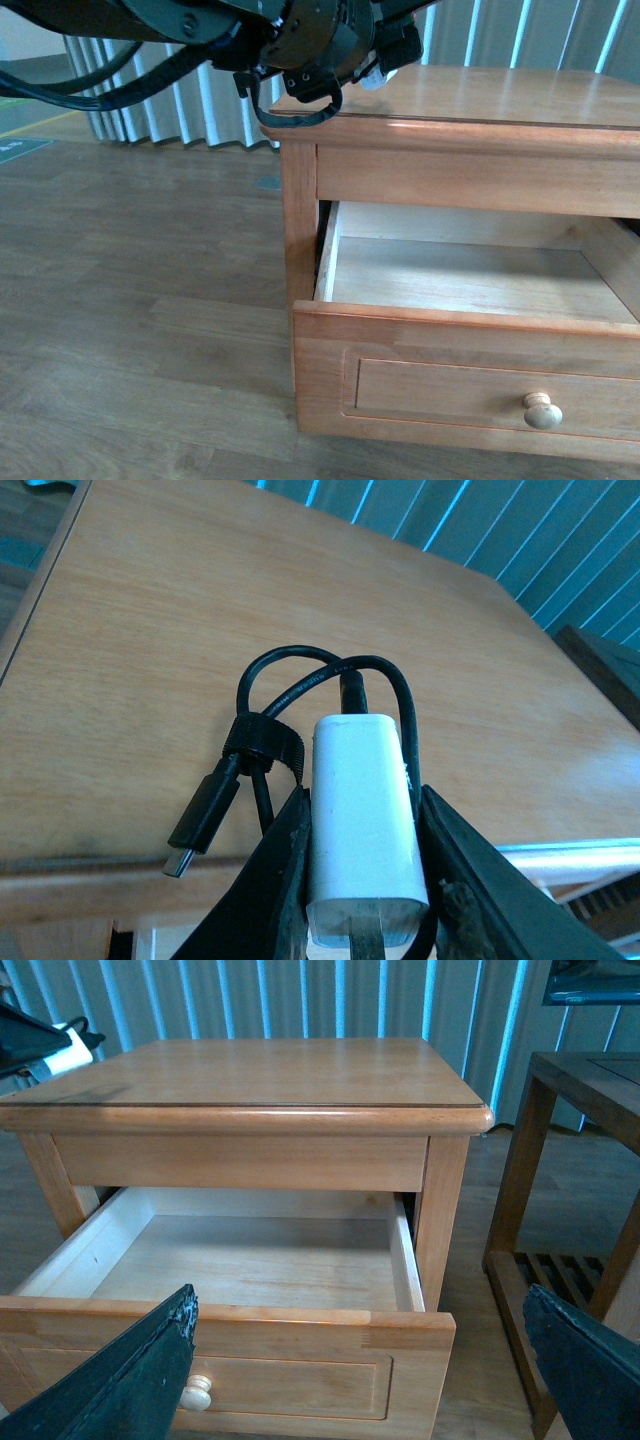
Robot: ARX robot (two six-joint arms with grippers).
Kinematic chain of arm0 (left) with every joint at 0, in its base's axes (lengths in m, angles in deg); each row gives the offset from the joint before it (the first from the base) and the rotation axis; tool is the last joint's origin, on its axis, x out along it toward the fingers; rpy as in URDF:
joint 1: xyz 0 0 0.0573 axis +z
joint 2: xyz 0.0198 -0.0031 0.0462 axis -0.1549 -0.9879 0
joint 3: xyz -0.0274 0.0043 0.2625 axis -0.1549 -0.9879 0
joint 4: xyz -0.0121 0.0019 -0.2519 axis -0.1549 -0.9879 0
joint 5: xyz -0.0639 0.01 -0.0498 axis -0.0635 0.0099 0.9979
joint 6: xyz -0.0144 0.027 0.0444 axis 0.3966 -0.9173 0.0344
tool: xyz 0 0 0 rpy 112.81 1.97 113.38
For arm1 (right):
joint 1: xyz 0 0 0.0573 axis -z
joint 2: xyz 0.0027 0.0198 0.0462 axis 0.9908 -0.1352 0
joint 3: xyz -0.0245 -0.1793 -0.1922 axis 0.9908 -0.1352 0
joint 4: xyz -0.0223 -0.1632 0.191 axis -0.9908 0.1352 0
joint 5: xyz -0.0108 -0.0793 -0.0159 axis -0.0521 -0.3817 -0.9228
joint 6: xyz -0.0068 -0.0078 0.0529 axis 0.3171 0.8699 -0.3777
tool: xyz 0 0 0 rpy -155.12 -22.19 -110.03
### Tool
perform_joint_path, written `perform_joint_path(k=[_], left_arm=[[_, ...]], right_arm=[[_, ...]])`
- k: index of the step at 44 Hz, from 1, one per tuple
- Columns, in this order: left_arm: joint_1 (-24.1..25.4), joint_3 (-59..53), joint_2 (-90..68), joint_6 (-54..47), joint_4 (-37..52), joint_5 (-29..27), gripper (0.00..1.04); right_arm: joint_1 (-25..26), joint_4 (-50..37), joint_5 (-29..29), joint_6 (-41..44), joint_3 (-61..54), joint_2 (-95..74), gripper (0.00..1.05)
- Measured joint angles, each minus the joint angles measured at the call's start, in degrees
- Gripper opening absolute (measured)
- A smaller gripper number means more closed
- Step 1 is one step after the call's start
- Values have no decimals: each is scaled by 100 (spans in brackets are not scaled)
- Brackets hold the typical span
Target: Put charger into drawer
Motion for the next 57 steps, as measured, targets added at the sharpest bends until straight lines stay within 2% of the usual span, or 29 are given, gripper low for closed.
perform_joint_path(k=[13,21,30,51,57], left_arm=[[-343,-2122,1545,-96,656,85,27],[-291,-2728,1685,-111,763,264,27],[-155,-2656,1187,-77,837,544,27],[-210,-2046,157,116,911,645,28],[-254,-1950,76,131,911,629,46]], right_arm=[[0,0,0,0,0,0,96],[0,0,2,2,0,0,96],[0,0,0,0,0,0,96],[0,0,0,0,0,0,96],[0,0,2,2,0,0,96]])
